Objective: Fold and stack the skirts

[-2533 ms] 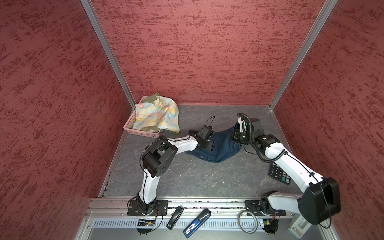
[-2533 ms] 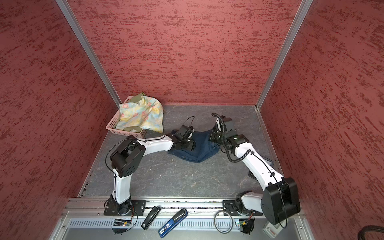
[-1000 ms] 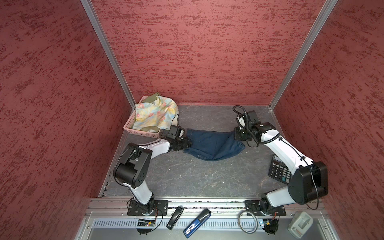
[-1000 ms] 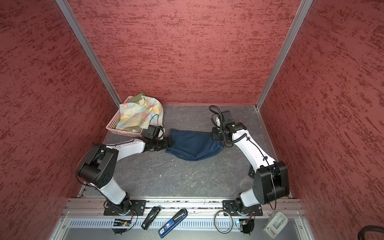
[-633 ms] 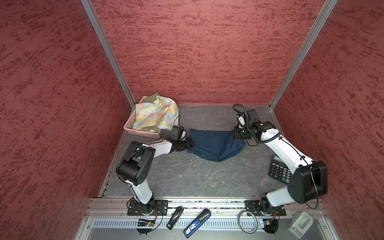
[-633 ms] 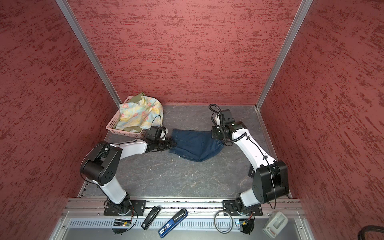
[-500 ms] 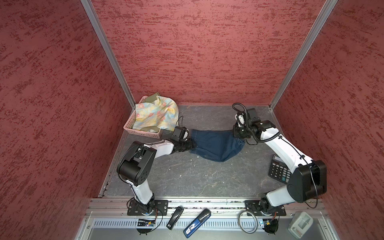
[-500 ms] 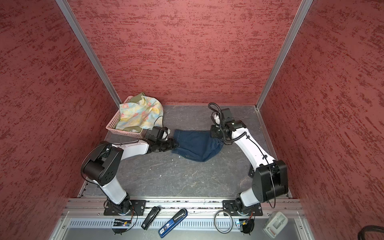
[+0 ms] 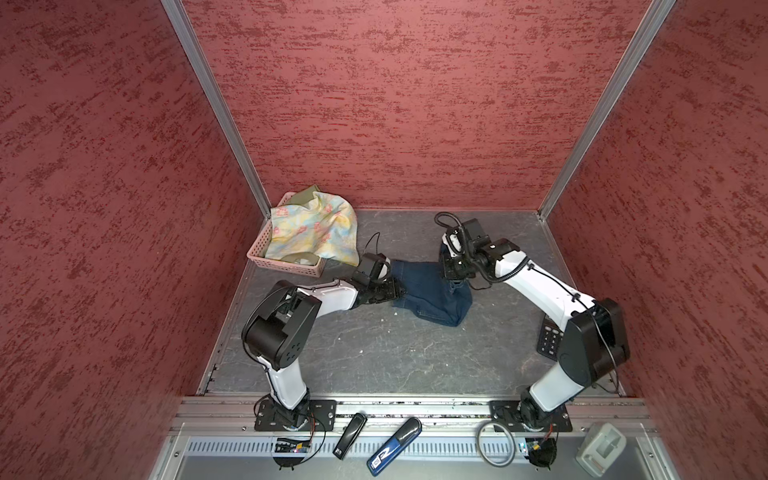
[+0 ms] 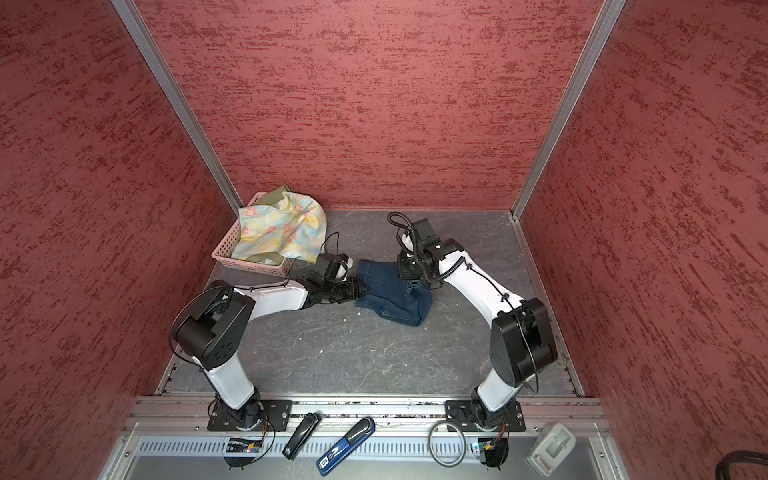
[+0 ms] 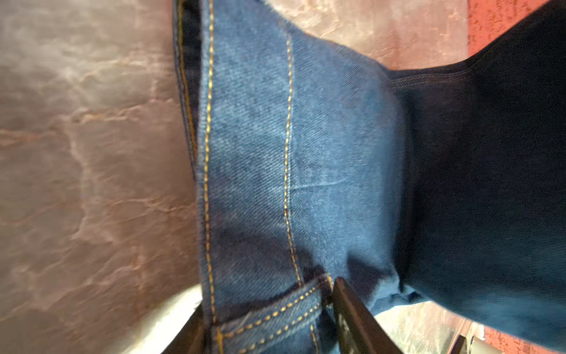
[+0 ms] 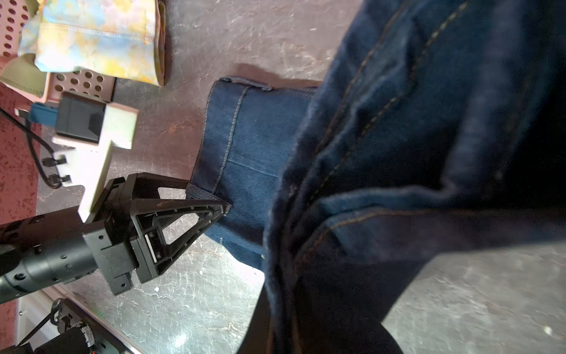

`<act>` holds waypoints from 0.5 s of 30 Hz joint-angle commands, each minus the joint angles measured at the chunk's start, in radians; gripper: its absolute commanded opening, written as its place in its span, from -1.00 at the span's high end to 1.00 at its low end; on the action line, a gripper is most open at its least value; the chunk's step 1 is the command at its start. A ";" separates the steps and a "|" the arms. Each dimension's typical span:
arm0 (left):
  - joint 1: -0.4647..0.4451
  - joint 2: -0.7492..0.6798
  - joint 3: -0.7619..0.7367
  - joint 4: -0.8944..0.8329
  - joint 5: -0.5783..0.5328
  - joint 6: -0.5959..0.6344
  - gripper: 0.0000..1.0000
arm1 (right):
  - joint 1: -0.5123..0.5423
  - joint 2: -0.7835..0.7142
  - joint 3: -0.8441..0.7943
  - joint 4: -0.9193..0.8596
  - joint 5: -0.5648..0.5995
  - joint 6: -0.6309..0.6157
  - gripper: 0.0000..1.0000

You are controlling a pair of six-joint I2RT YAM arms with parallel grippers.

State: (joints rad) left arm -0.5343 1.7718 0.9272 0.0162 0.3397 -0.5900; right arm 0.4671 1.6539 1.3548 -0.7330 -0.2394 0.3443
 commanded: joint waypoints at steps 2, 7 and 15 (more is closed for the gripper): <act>-0.020 0.029 0.017 0.048 0.019 -0.008 -0.11 | 0.050 0.042 0.058 0.026 0.013 0.045 1.00; -0.020 0.035 -0.002 0.067 0.025 -0.008 -0.11 | 0.101 0.121 0.104 0.031 0.042 0.075 1.00; -0.001 0.013 -0.040 0.064 0.023 0.001 -0.11 | 0.141 0.238 0.214 0.004 0.096 0.109 0.83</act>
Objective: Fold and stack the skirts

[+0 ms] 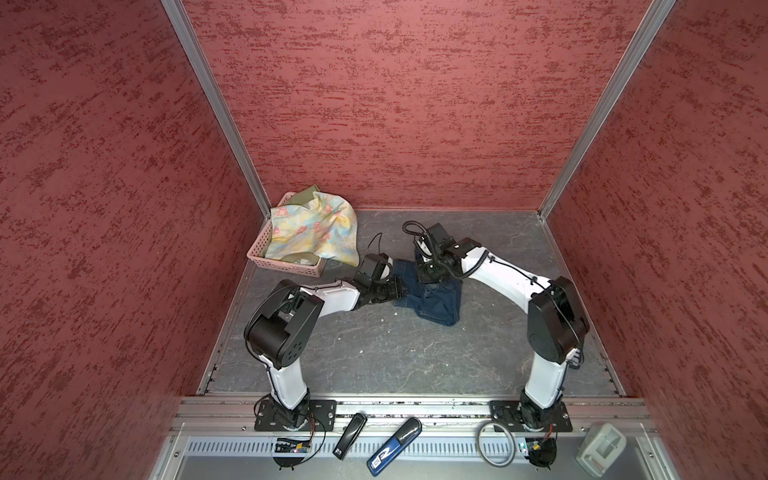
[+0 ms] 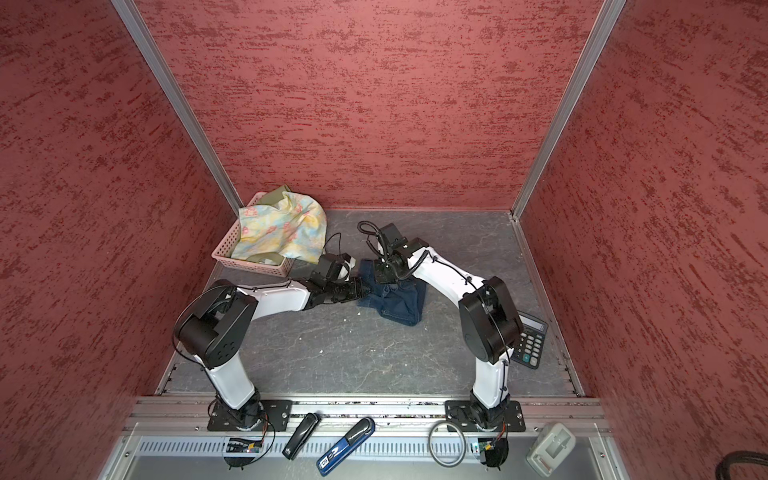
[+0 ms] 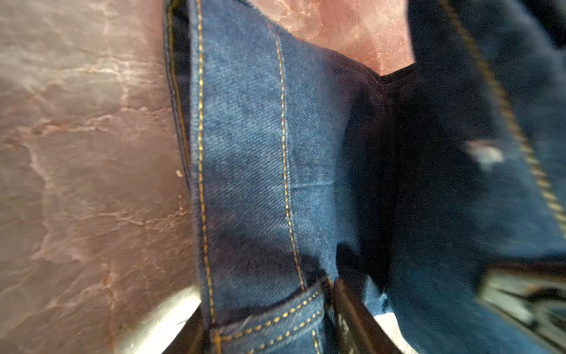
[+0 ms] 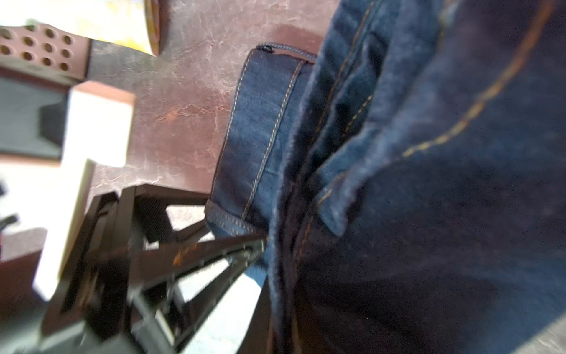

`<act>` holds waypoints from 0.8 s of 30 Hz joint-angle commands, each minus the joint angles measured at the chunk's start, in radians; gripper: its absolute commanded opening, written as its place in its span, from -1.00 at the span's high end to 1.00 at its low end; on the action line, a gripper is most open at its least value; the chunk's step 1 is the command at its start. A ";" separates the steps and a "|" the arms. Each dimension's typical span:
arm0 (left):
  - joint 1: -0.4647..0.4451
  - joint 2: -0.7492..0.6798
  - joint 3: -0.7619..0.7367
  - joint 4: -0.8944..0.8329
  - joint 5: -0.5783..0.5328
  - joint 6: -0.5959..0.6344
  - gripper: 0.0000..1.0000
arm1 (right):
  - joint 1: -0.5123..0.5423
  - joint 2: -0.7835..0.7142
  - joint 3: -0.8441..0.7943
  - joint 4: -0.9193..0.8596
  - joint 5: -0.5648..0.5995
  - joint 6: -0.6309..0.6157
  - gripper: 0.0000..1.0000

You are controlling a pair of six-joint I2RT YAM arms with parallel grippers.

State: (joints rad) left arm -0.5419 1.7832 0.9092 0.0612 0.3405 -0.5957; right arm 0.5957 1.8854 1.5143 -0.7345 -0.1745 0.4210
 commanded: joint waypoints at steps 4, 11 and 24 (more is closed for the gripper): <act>0.029 -0.011 -0.052 0.023 0.022 0.008 -0.11 | 0.019 0.032 0.126 -0.006 0.006 0.038 0.28; 0.062 -0.043 -0.092 0.037 0.025 0.010 -0.14 | 0.018 -0.019 0.236 -0.046 0.028 0.039 -0.33; 0.125 -0.096 -0.118 -0.017 0.025 0.055 -0.17 | -0.043 -0.150 0.110 -0.070 0.187 0.042 -0.37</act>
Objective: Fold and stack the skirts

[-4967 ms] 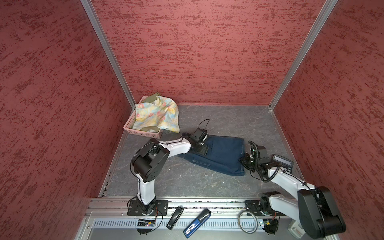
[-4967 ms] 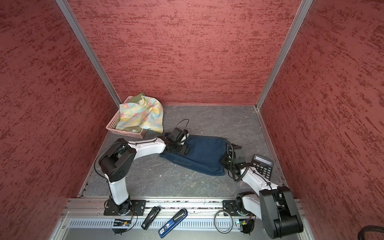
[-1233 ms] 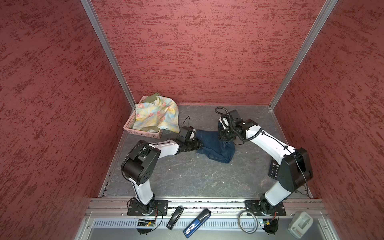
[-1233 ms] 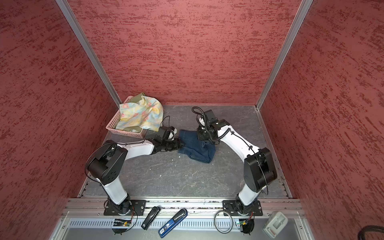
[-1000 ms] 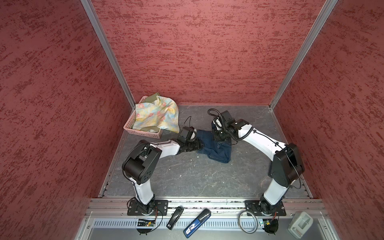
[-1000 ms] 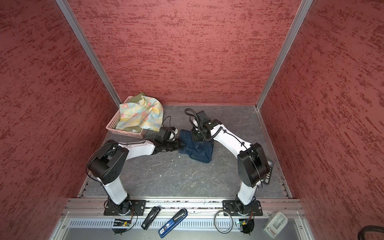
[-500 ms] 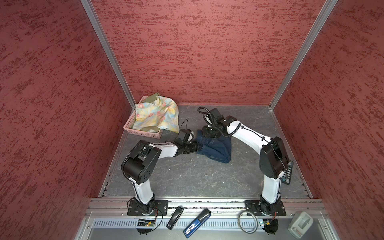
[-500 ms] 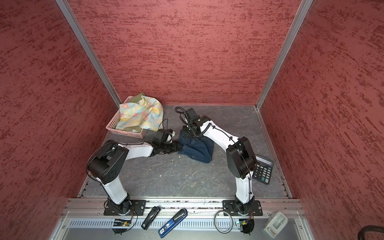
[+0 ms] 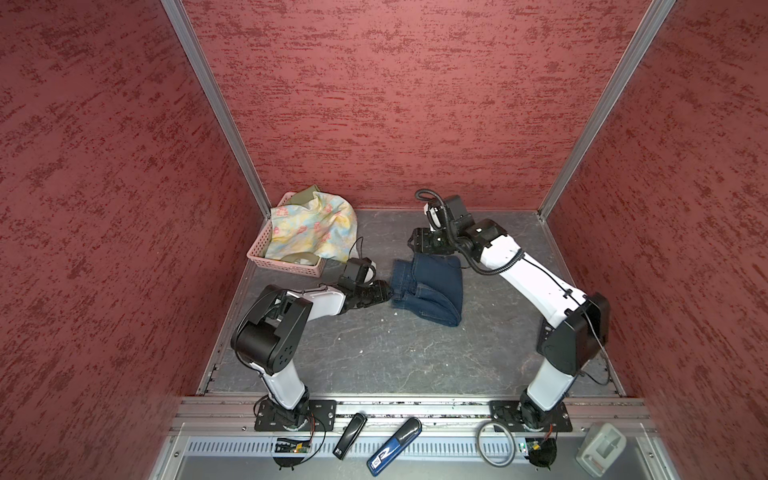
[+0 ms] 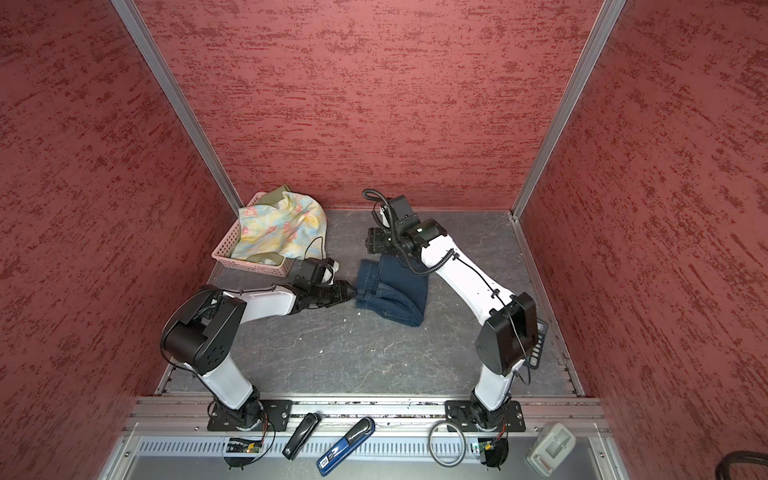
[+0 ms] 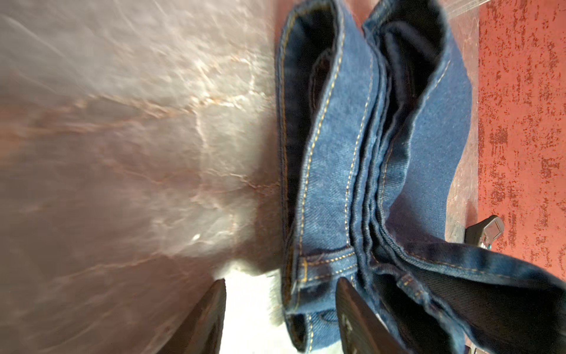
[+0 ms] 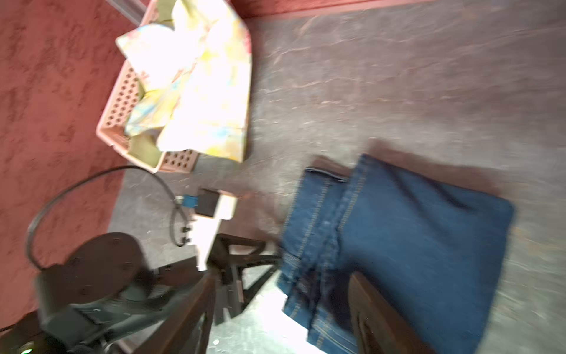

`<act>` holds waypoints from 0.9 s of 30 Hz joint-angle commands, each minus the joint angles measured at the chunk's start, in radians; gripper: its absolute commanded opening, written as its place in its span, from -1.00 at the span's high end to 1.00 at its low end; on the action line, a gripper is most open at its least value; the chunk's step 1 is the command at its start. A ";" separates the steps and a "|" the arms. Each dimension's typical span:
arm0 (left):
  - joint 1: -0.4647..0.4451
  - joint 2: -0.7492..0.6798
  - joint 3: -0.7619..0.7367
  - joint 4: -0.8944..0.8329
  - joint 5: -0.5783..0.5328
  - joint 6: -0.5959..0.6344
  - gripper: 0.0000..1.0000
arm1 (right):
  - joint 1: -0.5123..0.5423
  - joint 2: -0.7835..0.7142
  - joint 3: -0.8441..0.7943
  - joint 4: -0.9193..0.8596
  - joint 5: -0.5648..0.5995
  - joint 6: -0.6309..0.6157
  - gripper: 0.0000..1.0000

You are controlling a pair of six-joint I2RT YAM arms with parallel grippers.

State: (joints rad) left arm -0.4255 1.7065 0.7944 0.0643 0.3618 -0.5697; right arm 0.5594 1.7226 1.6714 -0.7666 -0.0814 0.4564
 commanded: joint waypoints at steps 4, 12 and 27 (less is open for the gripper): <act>0.010 0.007 0.008 -0.031 0.007 0.039 -0.17 | 0.024 0.073 -0.042 -0.077 0.187 0.019 -0.36; 0.010 0.034 0.010 -0.027 0.018 0.048 -0.17 | 0.097 0.045 -0.296 0.158 0.009 0.239 -0.15; -0.014 0.051 0.001 0.019 0.038 0.033 -0.16 | 0.122 -0.035 -0.200 0.137 0.168 0.234 -0.19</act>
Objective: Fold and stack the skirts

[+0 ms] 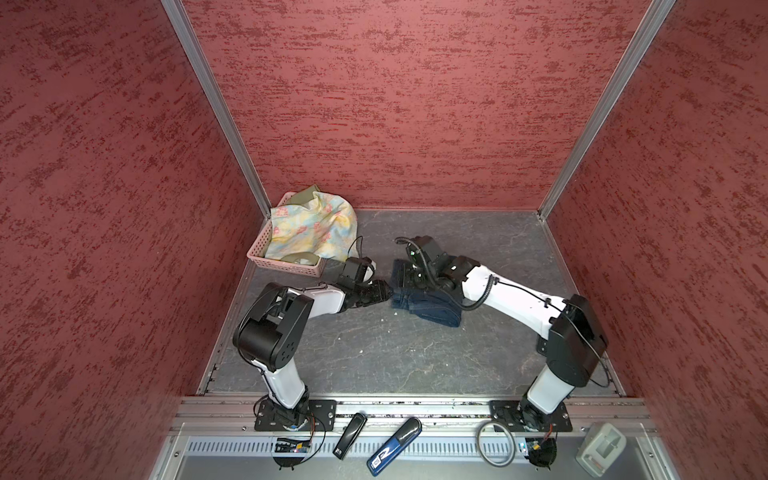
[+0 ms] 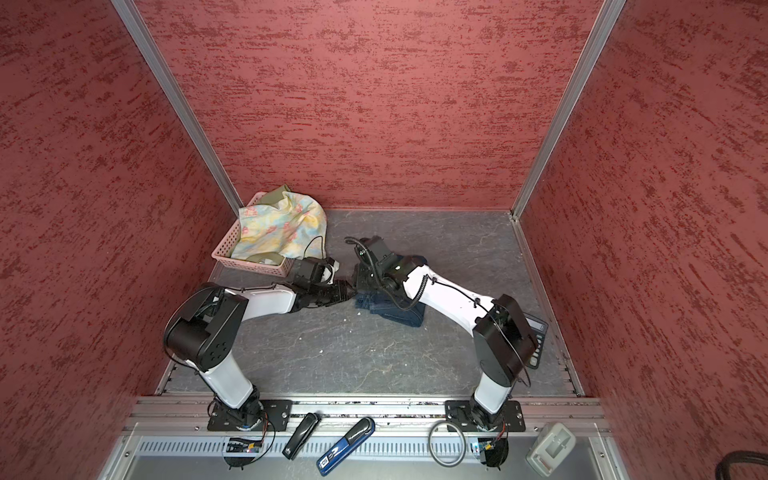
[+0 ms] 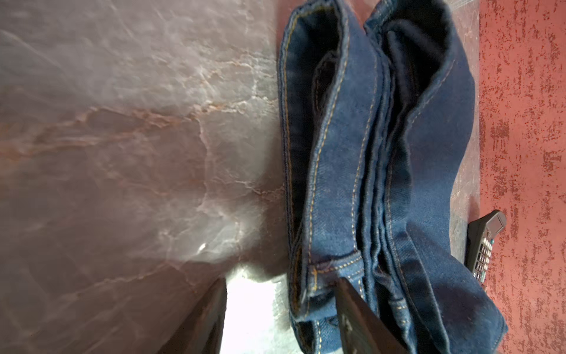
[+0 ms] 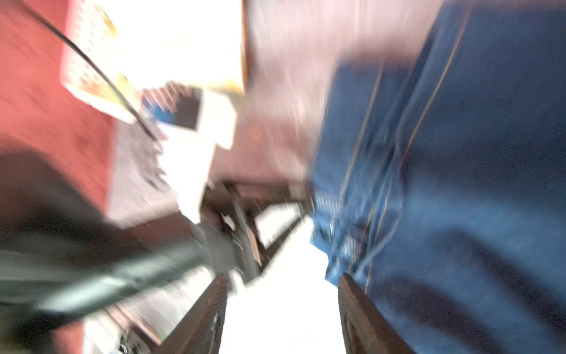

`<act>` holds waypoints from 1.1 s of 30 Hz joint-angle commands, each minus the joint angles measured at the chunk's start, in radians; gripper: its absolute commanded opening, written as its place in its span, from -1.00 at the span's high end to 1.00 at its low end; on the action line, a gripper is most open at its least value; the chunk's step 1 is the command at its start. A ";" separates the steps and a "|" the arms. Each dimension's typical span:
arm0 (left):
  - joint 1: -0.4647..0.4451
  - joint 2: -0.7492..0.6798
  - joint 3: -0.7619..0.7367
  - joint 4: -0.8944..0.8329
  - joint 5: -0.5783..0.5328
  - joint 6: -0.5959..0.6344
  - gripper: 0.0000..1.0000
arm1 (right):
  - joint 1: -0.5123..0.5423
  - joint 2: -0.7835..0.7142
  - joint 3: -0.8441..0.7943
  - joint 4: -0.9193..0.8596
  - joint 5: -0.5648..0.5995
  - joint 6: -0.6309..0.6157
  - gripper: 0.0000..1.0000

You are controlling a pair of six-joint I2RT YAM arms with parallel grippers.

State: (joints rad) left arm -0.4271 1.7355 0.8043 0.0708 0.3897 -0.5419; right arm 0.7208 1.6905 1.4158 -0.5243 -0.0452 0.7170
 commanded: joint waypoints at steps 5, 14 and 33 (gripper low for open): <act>-0.032 0.027 -0.012 0.025 0.001 -0.001 -0.16 | -0.056 0.081 0.101 -0.186 0.254 0.005 -0.09; -0.033 0.050 -0.020 0.056 0.010 -0.001 -0.16 | -0.054 0.221 0.151 -0.196 0.261 0.041 -0.04; -0.015 0.113 -0.094 0.181 0.063 -0.049 0.12 | -0.043 0.403 0.214 -0.218 0.242 0.023 -0.04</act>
State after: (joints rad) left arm -0.4419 1.8053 0.7456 0.3183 0.4637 -0.5877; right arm 0.6697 2.0777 1.5883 -0.7052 0.1699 0.7391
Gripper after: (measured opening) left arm 0.457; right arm 0.519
